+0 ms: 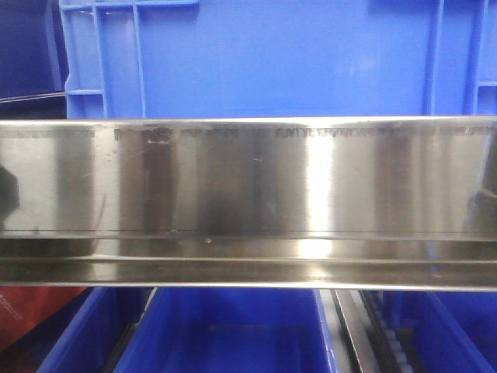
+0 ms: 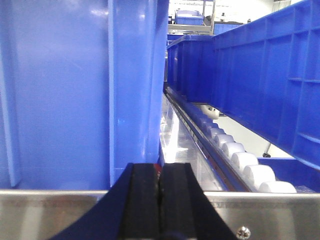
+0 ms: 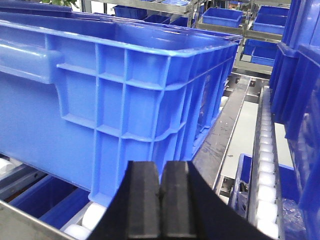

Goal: Place valve from conveyor to right shelf box

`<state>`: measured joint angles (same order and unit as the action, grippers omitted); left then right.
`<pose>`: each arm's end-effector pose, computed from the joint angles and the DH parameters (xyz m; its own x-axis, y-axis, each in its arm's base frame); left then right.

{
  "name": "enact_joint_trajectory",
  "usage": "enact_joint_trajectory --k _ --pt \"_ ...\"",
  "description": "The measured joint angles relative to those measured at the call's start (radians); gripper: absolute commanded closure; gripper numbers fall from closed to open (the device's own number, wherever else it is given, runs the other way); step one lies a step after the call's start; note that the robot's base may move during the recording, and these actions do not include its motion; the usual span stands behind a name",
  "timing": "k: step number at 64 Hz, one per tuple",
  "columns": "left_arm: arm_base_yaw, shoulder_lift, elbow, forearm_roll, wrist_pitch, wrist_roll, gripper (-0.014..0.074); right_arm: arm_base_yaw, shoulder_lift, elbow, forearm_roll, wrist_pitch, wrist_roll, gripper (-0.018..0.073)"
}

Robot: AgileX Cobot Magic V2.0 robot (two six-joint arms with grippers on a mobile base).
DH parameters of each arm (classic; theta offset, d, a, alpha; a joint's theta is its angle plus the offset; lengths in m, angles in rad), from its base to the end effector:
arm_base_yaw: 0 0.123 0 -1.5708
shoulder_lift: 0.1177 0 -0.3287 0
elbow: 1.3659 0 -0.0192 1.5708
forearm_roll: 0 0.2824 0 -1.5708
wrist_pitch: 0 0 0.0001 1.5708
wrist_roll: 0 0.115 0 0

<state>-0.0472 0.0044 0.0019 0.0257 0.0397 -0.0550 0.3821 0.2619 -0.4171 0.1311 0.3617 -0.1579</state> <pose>0.0685 -0.0031 0.2096 0.0398 -0.0312 -0.9987 0.0474 0.9984 -0.0293 0.0707 0.0342 0.3178 -0.0931 -0.0753 -0.9928 -0.4186 0.9077 -0.0296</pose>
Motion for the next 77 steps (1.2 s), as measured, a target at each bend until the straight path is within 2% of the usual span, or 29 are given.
enact_joint_trajectory --k 58,70,77 --pt "0.000 0.000 0.000 0.000 -0.008 0.000 0.0708 0.000 0.000 0.000 0.000 -0.019 0.003 0.0713" --pt "0.000 0.000 0.000 0.000 -0.008 0.000 0.0708 -0.010 0.000 0.034 -0.035 -0.111 0.146 0.0713" --pt "0.000 0.000 0.000 0.000 -0.008 0.000 0.0708 -0.062 0.000 0.069 -0.059 -0.137 0.201 0.0713"
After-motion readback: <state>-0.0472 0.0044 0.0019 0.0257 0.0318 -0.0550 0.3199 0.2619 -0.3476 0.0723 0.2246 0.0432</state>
